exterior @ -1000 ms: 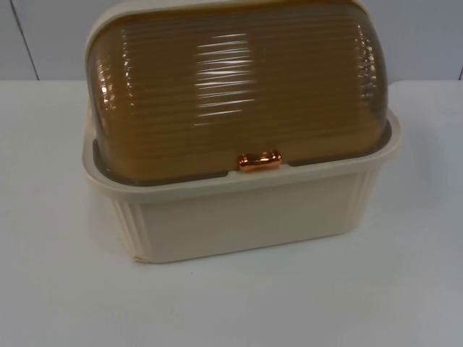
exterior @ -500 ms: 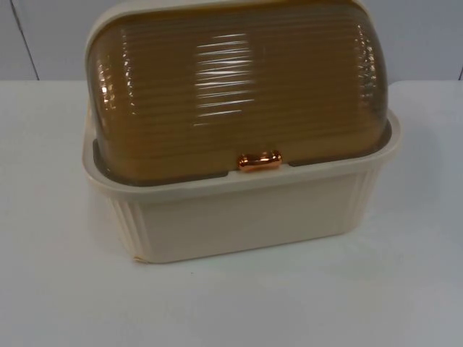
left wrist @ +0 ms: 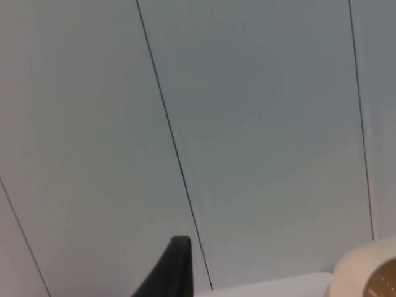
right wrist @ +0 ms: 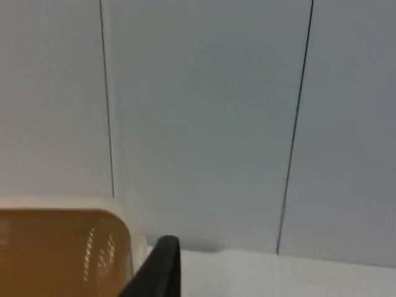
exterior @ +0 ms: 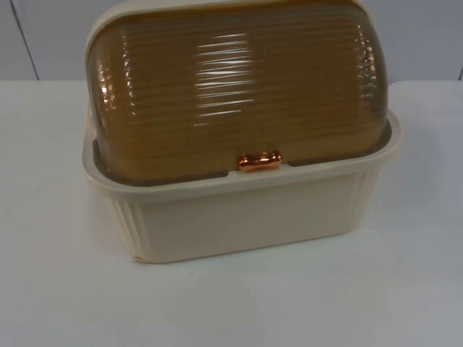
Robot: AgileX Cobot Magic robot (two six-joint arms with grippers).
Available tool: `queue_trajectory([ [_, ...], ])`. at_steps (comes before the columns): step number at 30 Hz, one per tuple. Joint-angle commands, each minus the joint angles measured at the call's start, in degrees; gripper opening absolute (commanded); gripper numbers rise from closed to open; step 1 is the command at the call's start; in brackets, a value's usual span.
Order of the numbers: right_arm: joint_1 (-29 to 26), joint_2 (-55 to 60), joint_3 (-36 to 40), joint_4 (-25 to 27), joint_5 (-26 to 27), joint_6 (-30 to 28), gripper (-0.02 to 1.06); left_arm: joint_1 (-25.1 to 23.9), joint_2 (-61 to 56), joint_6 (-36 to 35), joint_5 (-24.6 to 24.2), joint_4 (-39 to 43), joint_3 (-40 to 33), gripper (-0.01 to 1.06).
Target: Open the box lid with the left hand, place the block into the box with the right hand, then close the box lid with the left hand.
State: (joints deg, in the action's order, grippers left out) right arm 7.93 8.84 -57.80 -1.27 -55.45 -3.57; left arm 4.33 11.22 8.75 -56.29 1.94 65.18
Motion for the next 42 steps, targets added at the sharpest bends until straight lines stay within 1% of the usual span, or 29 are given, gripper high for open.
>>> queue_trajectory([
  [1,0.13,-0.18,-0.27,-1.14,-1.9,-0.77,1.05,0.35,-0.44,-1.03,-0.84,-1.28,-2.86,1.03],
  [3,0.18,-0.18,-0.27,-1.14,-2.75,-0.77,1.05,0.35,-0.44,-1.13,-0.74,-2.75,-5.81,1.03],
  [6,0.18,-0.18,-0.27,-1.14,-4.32,-0.77,1.05,0.35,-0.44,-1.13,-0.85,-4.07,-14.01,1.03],
  [7,0.18,-0.18,-0.27,-1.14,-4.32,-0.77,1.05,0.35,-0.44,-1.13,-0.85,-4.07,-14.01,1.03],
  [9,0.18,-0.18,-0.27,-1.14,-5.72,-0.77,1.05,0.35,-0.44,-1.13,-0.99,-4.47,-17.54,1.03],
  [10,0.18,-0.46,0.65,-1.24,-6.77,-0.77,1.05,0.35,-0.44,-1.13,-1.64,-5.16,-20.38,1.03],
  [12,0.18,-1.09,2.68,-1.24,-9.46,-0.77,1.05,0.35,-0.44,-1.27,-2.17,-6.6,-23.64,1.03],
  [13,0.18,-1.09,2.68,-1.24,-9.46,-0.77,1.05,0.35,-0.44,-1.27,-2.17,-6.6,-23.64,1.03],
  [14,0.18,-1.44,4.28,-1.24,-10.22,-0.64,1.05,0.35,-0.57,-1.27,-2.17,-7.13,-24.76,1.03],
  [18,0.18,-3.88,8.72,-0.99,-11.29,0.61,1.05,0.35,-2.82,-1.4,-1.48,-8.15,-25.49,1.03],
  [21,0.18,-5.5,8.94,-0.6,-11.02,0.51,1.05,0.35,-5.78,-1.58,-0.22,-8.89,-25.25,1.03],
  [22,0.18,-6.74,8.67,-0.36,-10.08,0.51,1.05,0.35,-7.91,-1.58,0.96,-9.87,-25.25,1.03],
  [24,0.18,-8.84,8.67,0.47,-5.69,0.51,1.05,0.35,-11.22,-1.58,3.64,-10.54,-25.25,1.03],
  [25,0.18,-8.84,8.67,0.77,-4.34,0.51,1.05,0.35,-11.22,-1.58,3.72,-10.09,-24.99,1.03],
  [26,0.18,-8.84,8.67,0.77,-4.34,0.51,1.05,0.35,-11.22,-1.58,3.72,-10.09,-24.99,1.03],
  [27,0.18,-8.84,7.71,0.14,-5.16,0.37,1.05,0.35,-11.22,-1.58,2.04,-9.89,-24.14,1.03],
  [28,0.18,-8.84,7.6,0.0,-5.23,0.09,1.05,0.35,-11.22,-1.58,1.55,-9.74,-24.14,1.03],
  [30,0.18,-8.84,7.82,0.0,-4.6,-1.4,1.05,0.25,-11.22,-1.07,1.66,-9.24,-24.91,1.03],
  [32,0.18,-8.84,7.82,0.0,-4.72,-1.39,1.05,0.25,-11.22,-1.1,1.77,-8.71,-24.91,1.03],
  [36,0.18,-8.84,8.6,0.0,-6.56,-1.43,1.05,0.25,-11.22,-1.1,0.2,-6.5,-24.91,1.03],
  [38,0.18,-8.84,10.42,0.0,-7.99,-1.43,1.05,0.25,-11.22,-1.1,-1.81,-5.47,-24.91,1.03],
  [42,0.18,-8.84,16.38,0.0,-8.8,-1.43,1.05,0.25,-11.22,-1.1,-4.97,-5.35,-25.4,1.03],
])
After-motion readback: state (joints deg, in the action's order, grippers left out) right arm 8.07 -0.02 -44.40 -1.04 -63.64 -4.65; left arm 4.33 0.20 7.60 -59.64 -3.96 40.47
